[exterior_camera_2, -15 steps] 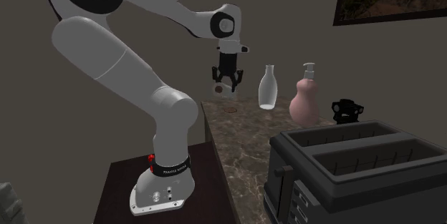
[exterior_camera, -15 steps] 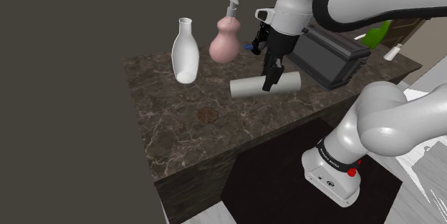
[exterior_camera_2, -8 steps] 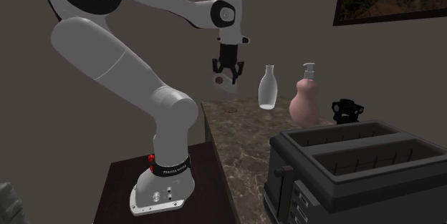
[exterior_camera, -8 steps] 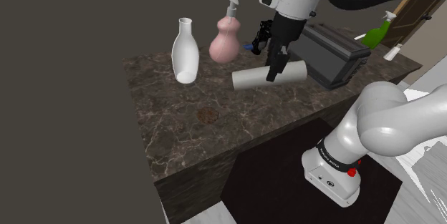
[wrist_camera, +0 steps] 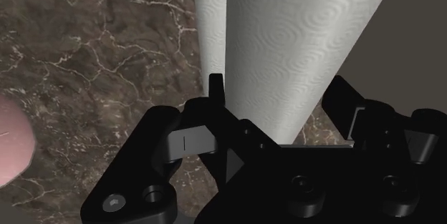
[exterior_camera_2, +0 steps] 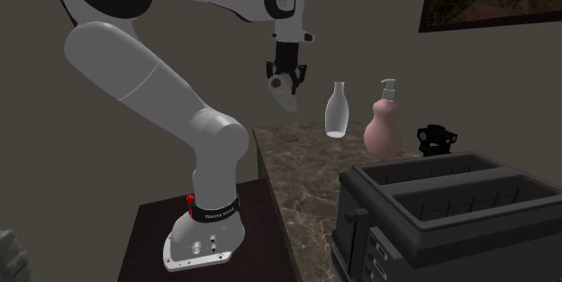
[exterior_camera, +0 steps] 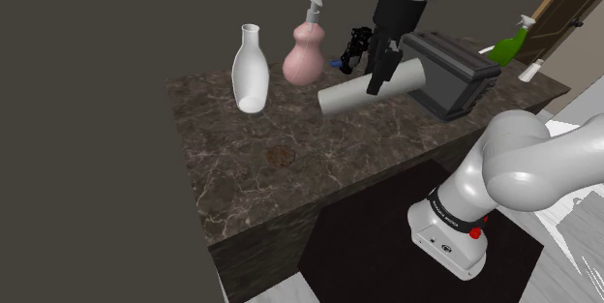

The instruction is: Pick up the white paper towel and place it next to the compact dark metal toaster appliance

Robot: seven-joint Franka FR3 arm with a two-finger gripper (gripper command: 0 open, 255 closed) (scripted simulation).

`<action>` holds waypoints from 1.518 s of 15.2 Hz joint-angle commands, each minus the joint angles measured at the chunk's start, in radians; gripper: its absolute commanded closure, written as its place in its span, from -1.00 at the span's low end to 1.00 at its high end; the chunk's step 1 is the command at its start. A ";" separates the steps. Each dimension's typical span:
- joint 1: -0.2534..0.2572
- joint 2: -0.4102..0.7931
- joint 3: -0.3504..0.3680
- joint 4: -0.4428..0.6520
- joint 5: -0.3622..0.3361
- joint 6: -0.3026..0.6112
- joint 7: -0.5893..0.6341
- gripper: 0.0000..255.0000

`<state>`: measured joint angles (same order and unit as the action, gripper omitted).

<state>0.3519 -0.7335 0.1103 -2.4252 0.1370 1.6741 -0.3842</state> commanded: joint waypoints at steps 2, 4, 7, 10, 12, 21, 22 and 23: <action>-0.001 0.006 -0.003 0.047 -0.003 -0.041 0.003 1.00; -0.002 0.011 -0.005 0.077 -0.005 -0.067 0.005 1.00; -0.003 0.020 -0.007 0.123 -0.007 -0.104 0.007 1.00; -0.004 0.030 -0.010 0.171 -0.009 -0.141 0.010 1.00; -0.009 0.008 -0.029 0.158 -0.021 -0.152 -0.010 1.00; -0.069 -0.152 -0.212 0.076 -0.159 -0.240 -0.201 1.00; -0.077 -0.164 -0.234 0.072 -0.178 -0.249 -0.223 1.00; -0.084 -0.176 -0.255 0.070 -0.196 -0.258 -0.245 1.00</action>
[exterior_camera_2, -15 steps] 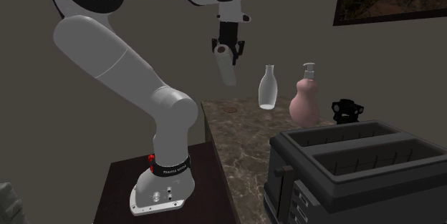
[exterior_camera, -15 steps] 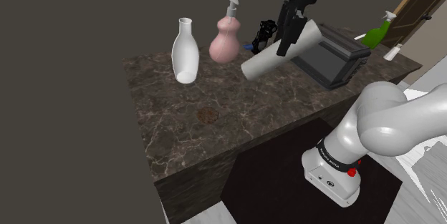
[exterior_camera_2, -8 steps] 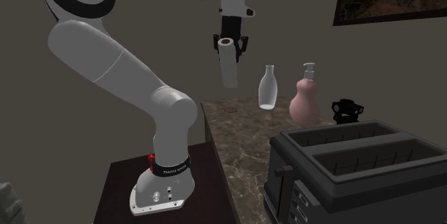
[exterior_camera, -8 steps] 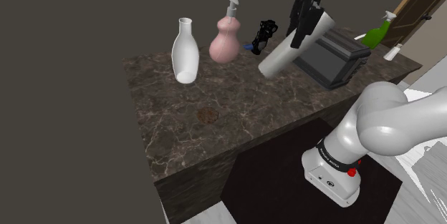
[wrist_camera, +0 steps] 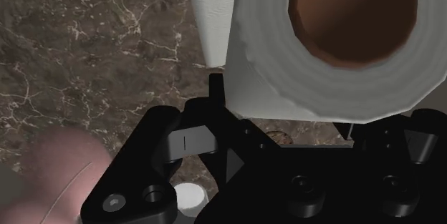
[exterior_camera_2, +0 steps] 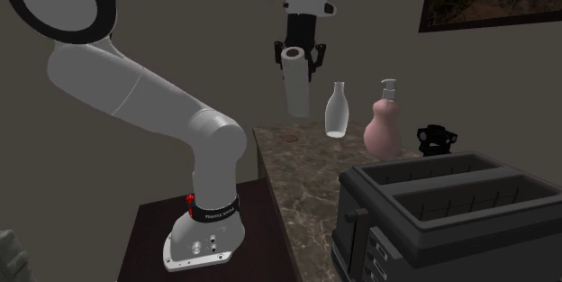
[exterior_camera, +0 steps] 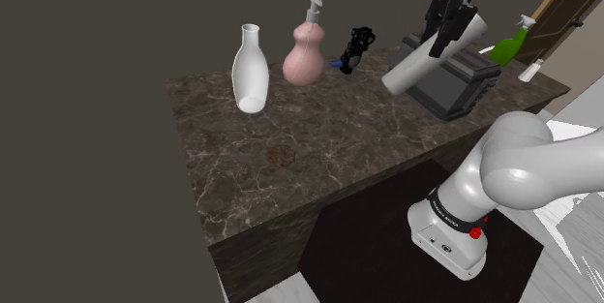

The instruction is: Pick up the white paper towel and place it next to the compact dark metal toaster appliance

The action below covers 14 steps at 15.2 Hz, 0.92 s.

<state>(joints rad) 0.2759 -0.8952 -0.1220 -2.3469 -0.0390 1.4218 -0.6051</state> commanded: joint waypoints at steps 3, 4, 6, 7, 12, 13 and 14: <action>-0.030 -0.042 -0.089 -0.009 -0.079 -0.030 -0.093 1.00; -0.038 -0.048 -0.111 -0.007 -0.099 -0.037 -0.116 1.00; -0.051 -0.059 -0.156 0.000 -0.139 -0.050 -0.163 1.00; -0.057 -0.062 -0.179 0.006 -0.160 -0.055 -0.186 1.00; -0.076 -0.078 -0.255 -0.005 -0.228 -0.049 -0.256 1.00; -0.078 -0.083 -0.258 -0.021 -0.231 -0.038 -0.256 1.00; -0.080 -0.089 -0.261 -0.037 -0.234 -0.027 -0.255 1.00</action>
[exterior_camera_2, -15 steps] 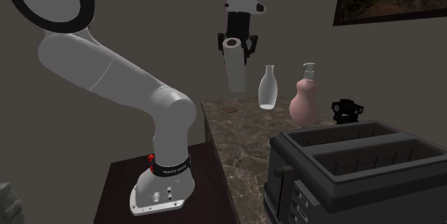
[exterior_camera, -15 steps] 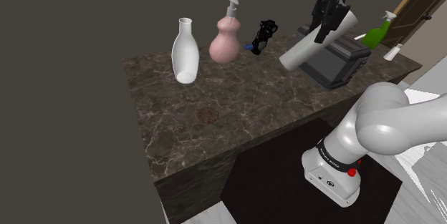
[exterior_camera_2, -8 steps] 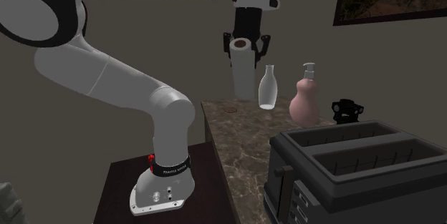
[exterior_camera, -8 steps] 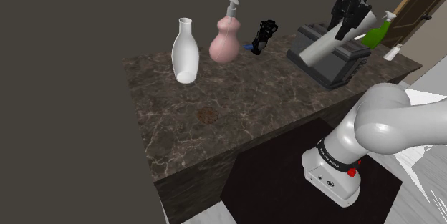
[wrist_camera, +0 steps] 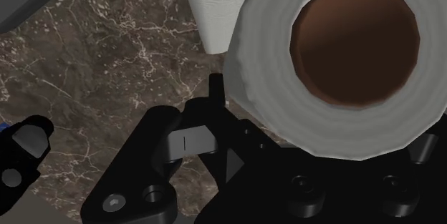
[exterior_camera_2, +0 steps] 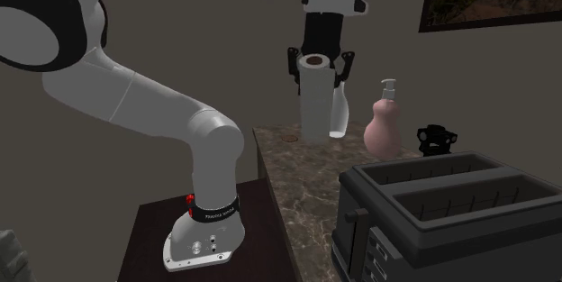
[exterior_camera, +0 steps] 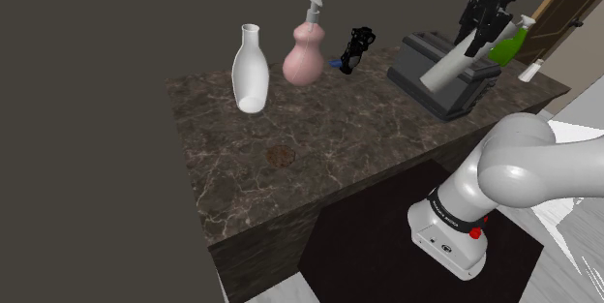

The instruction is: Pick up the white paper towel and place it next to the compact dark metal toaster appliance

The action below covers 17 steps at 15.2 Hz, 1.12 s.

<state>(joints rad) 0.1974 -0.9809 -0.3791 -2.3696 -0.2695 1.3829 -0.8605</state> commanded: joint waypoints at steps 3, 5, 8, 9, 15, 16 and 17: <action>-0.007 -0.018 -0.013 -0.061 -0.013 0.044 0.002 1.00; -0.011 -0.028 -0.020 -0.092 -0.020 0.065 0.003 1.00; -0.017 -0.040 -0.031 -0.138 -0.032 0.098 0.004 1.00; -0.019 -0.044 -0.035 -0.152 -0.036 0.109 0.004 1.00; -0.031 -0.063 -0.060 -0.239 -0.061 0.176 0.006 1.00; -0.034 -0.066 -0.065 -0.253 -0.066 0.188 0.006 1.00; -0.036 -0.068 -0.069 -0.266 -0.070 0.199 0.007 1.00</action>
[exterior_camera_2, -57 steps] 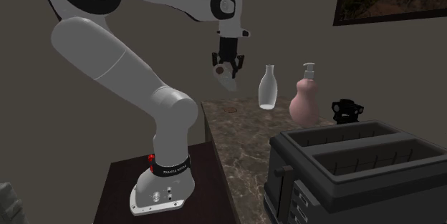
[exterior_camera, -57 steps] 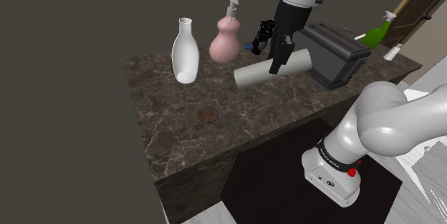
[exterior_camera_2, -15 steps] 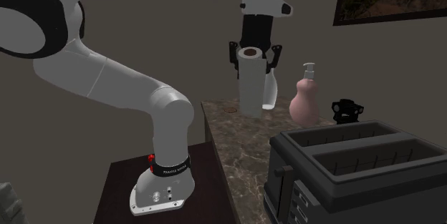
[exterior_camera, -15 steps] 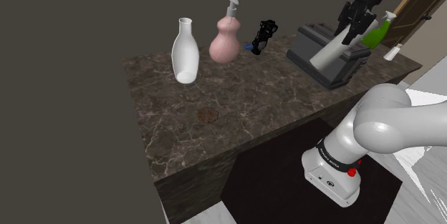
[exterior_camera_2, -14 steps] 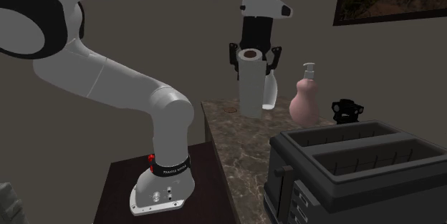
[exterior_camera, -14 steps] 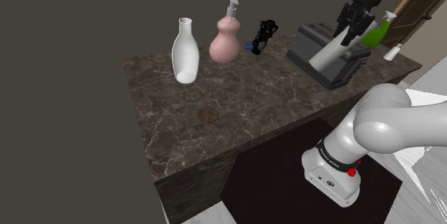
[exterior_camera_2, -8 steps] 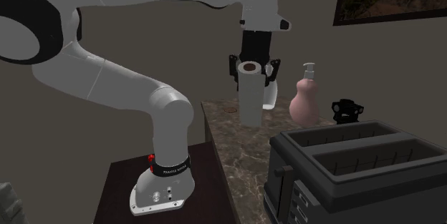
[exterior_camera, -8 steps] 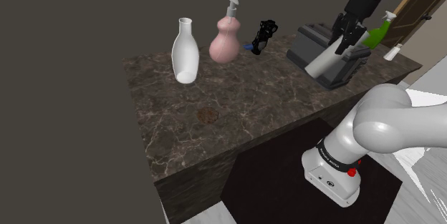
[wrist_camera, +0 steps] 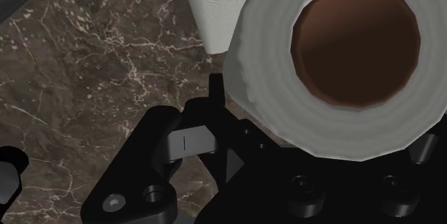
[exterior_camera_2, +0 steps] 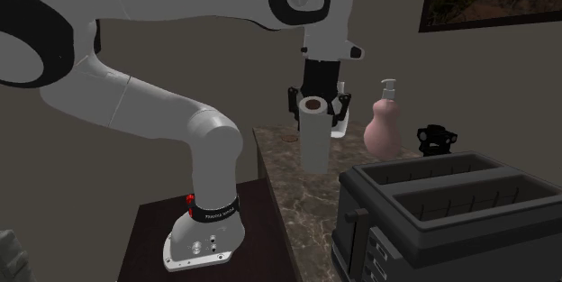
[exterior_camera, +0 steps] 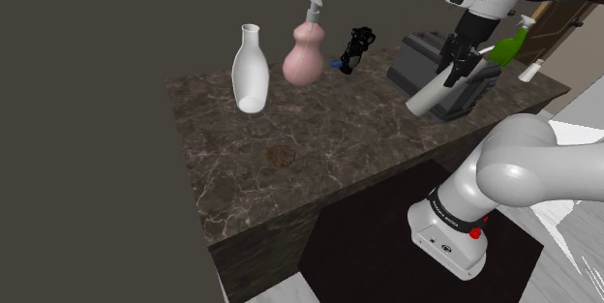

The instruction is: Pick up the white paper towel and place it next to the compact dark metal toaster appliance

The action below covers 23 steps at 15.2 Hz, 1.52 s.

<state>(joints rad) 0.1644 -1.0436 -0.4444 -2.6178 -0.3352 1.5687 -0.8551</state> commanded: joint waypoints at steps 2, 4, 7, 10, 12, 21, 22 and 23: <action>-0.008 -0.009 -0.014 -0.045 -0.014 0.037 0.002 1.00; -0.012 -0.011 -0.024 -0.072 -0.025 0.061 0.002 1.00; -0.020 -0.013 -0.041 -0.111 -0.041 0.098 0.003 1.00; -0.027 -0.012 -0.058 -0.149 -0.058 0.136 0.003 1.00; -0.032 -0.009 -0.071 -0.173 -0.070 0.162 0.003 1.00; -0.054 0.023 -0.134 -0.274 -0.132 0.292 0.004 1.00; -0.057 0.029 -0.142 -0.284 -0.140 0.308 0.004 1.00; -0.059 0.036 -0.150 -0.294 -0.148 0.324 0.005 1.00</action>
<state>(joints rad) 0.1046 -1.0187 -0.5858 -2.8961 -0.4760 1.8719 -0.8534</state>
